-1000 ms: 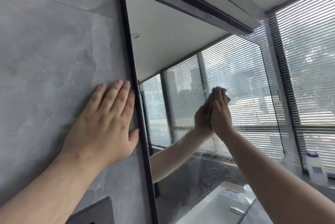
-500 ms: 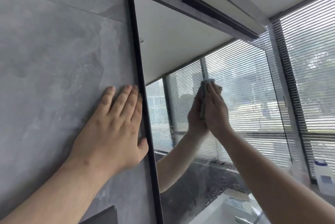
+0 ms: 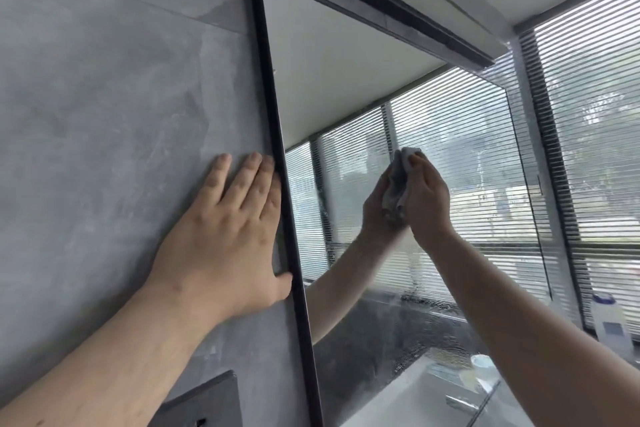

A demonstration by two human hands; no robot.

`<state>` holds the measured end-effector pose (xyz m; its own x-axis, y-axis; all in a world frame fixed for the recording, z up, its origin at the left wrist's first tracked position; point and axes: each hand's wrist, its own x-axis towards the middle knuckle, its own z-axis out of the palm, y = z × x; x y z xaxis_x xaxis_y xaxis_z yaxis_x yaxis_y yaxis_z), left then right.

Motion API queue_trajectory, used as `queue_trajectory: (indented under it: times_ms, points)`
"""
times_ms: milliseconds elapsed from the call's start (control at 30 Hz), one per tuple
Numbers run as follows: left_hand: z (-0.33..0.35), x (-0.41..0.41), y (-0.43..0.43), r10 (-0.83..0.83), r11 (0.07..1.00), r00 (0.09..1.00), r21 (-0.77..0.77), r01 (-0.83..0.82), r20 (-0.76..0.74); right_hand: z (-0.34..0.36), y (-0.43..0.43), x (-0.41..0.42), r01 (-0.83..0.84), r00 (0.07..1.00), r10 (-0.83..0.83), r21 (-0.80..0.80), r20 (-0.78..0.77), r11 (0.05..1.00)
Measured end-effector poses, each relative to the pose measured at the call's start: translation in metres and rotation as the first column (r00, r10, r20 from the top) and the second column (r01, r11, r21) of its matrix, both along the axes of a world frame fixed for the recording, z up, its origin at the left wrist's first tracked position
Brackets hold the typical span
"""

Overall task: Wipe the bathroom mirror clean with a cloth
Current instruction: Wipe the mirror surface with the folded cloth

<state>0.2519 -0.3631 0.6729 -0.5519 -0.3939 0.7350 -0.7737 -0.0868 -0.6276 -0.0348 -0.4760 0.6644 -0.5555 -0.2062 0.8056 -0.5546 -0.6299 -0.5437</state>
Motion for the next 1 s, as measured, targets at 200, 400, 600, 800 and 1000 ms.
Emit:
queue_trajectory:
  times_ms: [200, 400, 600, 800, 1000]
  points:
    - [0.005, 0.001, 0.002, -0.037, 0.996, 0.999, 0.080, 0.038, -0.007, -0.022, 0.025, 0.105, -0.194, 0.934, 0.100, -0.252, -0.344, 0.948]
    - [0.004, 0.002, -0.001, -0.048, 0.993, 0.999, 0.108, 0.050, -0.016, -0.109, 0.050, 0.119, -0.200, 0.701, -0.026, -0.230, -0.713, 0.952]
    - [0.002, 0.003, -0.003, -0.048, 0.998, 0.999, 0.050, 0.049, -0.017, -0.117, 0.048, 0.109, -0.200, 0.660, -0.047, -0.236, -0.750, 0.951]
    - [0.002, 0.004, -0.003, -0.064, 0.996, 0.998, 0.065, 0.065, -0.025, -0.012, 0.041, 0.116, -0.117, 0.826, -0.070, -0.290, -0.559, 0.950]
    - [0.001, 0.003, -0.002, -0.042, 0.997, 0.998, 0.064, 0.044, -0.038, -0.064, 0.045, 0.126, -0.118, 0.833, -0.034, -0.238, -0.552, 0.964]
